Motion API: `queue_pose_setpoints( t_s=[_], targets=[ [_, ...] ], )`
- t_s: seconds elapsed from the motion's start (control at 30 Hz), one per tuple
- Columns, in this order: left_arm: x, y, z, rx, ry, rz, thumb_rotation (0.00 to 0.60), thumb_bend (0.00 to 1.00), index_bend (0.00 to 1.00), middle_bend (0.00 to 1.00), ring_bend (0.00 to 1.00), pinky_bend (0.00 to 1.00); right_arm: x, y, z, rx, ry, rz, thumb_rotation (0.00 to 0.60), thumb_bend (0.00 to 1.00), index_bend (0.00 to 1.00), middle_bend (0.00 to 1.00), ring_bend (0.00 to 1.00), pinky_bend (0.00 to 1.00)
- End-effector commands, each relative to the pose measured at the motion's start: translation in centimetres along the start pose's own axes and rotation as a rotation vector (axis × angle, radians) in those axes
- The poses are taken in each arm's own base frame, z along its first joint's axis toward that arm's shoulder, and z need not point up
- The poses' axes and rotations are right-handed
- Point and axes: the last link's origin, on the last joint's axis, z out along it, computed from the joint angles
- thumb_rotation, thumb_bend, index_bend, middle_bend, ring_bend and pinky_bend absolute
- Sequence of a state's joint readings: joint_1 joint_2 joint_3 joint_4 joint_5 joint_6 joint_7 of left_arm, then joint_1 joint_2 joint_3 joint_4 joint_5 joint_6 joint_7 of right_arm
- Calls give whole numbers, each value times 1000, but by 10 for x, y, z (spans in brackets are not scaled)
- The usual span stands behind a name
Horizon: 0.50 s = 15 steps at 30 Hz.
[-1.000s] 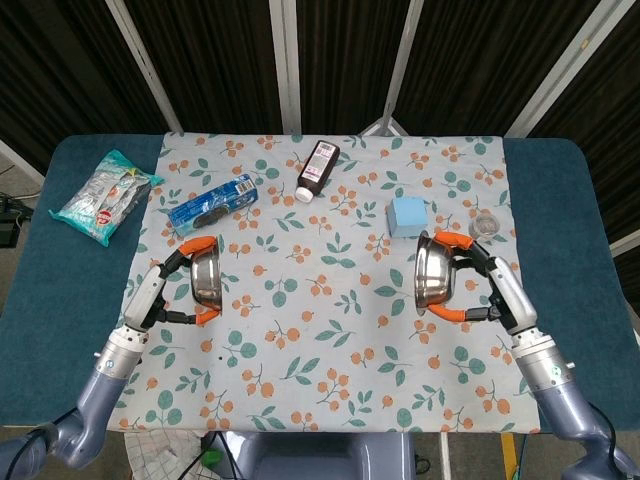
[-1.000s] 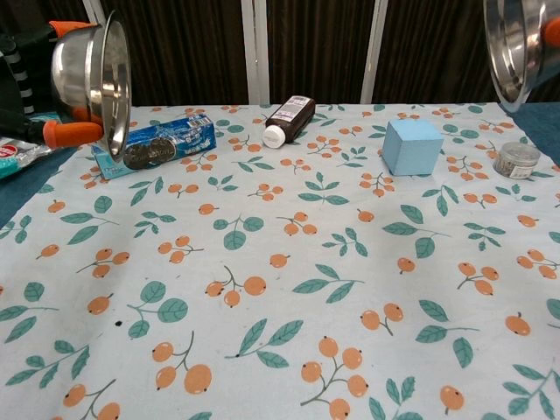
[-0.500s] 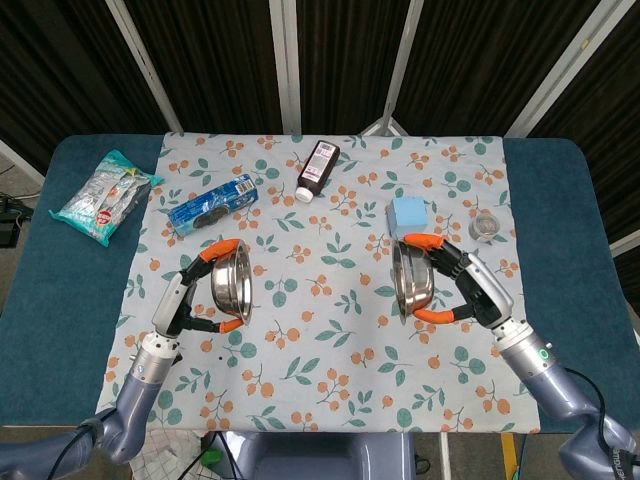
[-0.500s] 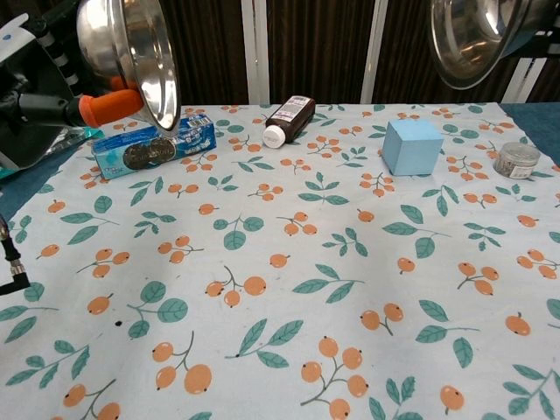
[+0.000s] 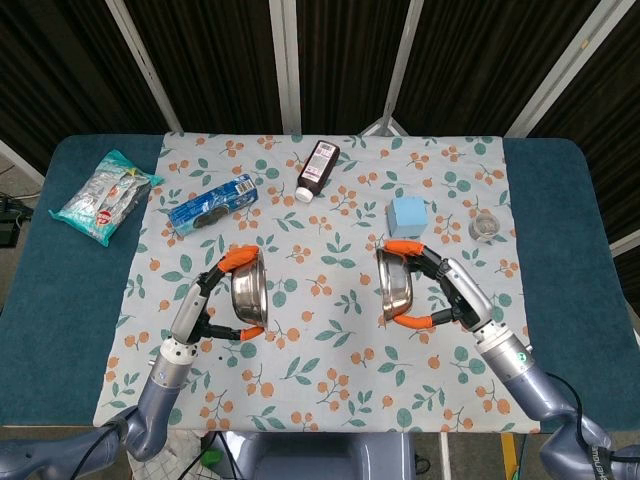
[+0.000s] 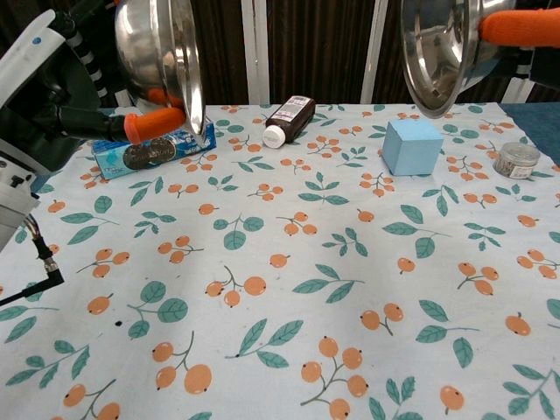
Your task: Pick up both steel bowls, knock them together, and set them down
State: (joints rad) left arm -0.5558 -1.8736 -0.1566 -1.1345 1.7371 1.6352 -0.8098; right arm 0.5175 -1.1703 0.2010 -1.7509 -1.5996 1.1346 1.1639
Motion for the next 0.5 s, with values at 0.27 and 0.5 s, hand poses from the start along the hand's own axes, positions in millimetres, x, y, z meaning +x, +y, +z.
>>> queue_pose_setpoints(
  t_s=[0.27,0.5],
  targets=[
    [-5,25,25,69,69,-40,600,40,325,219,197,374,-18,-5,5,-52,7,-46,600,94,416,346,503,321],
    [-8,44,38,231,92,-191,600,33,320,207,185,357,-24,-5,6,-68,7,-54,600,94,416,346,503,317]
  ],
)
